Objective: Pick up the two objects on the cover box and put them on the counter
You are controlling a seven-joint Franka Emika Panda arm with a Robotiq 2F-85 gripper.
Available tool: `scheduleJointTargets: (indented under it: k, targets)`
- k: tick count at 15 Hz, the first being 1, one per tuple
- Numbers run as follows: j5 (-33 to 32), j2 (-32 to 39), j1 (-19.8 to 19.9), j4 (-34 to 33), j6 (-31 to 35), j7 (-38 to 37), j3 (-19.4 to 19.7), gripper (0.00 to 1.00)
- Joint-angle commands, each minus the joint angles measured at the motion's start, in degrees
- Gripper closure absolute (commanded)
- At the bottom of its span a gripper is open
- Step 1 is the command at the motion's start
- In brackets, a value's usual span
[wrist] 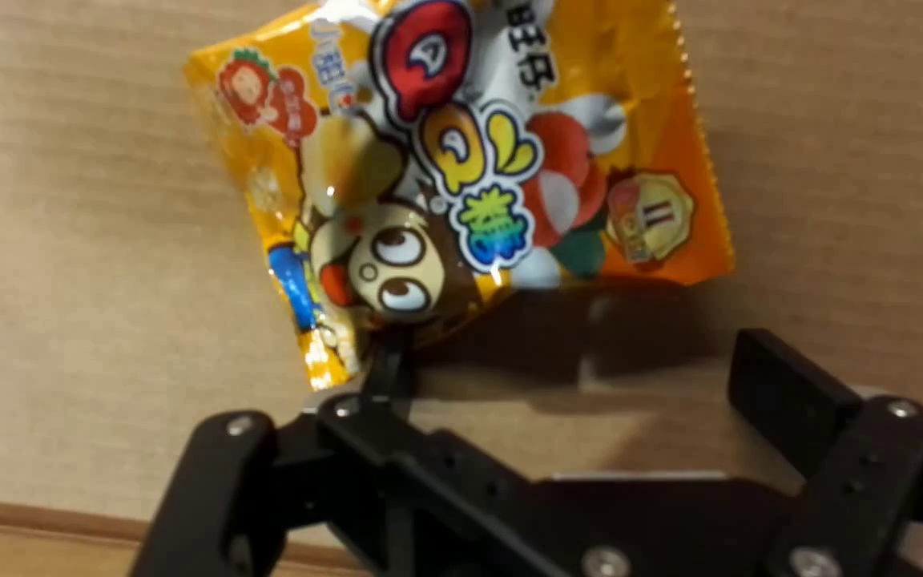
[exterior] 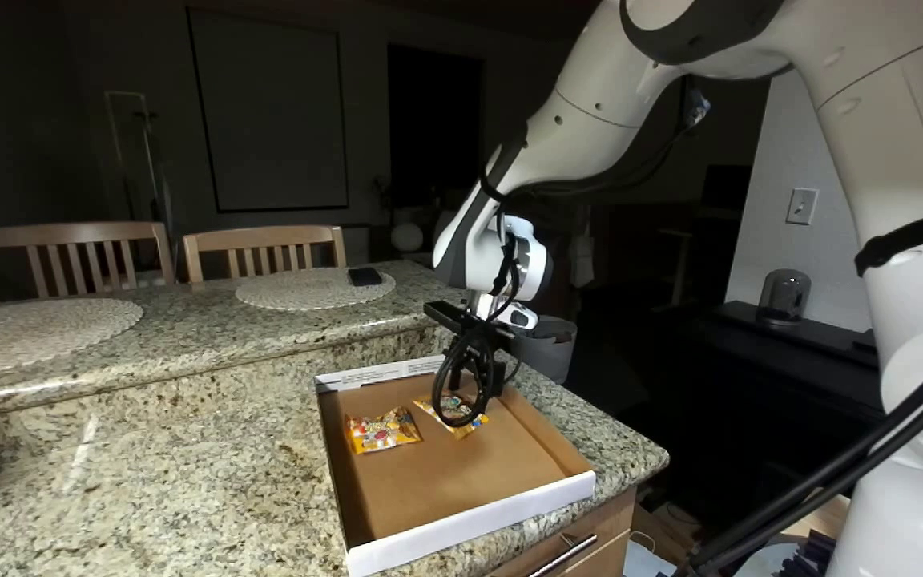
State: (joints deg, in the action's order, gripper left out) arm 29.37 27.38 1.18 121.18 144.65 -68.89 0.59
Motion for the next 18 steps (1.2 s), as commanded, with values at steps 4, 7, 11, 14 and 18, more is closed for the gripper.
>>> scheduleJointTargets:
  k: [4, 7, 11, 14, 18]
  targets:
    - [1.26, 4.22, 1.8, -7.0, -9.64, 0.76, 0.12, 0.0]
    - [1.04, 3.53, 1.53, -7.03, -10.97, 1.98, -0.44, 0.0]
    - [0.73, 2.49, 0.69, -6.49, -13.14, 5.26, -2.11, 0.0]
    - [0.89, 1.2, -0.06, -5.44, -12.69, 7.54, -3.04, 0.0]
    - [2.77, 0.3, 0.29, -5.4, -11.58, 11.41, -4.11, 0.0]
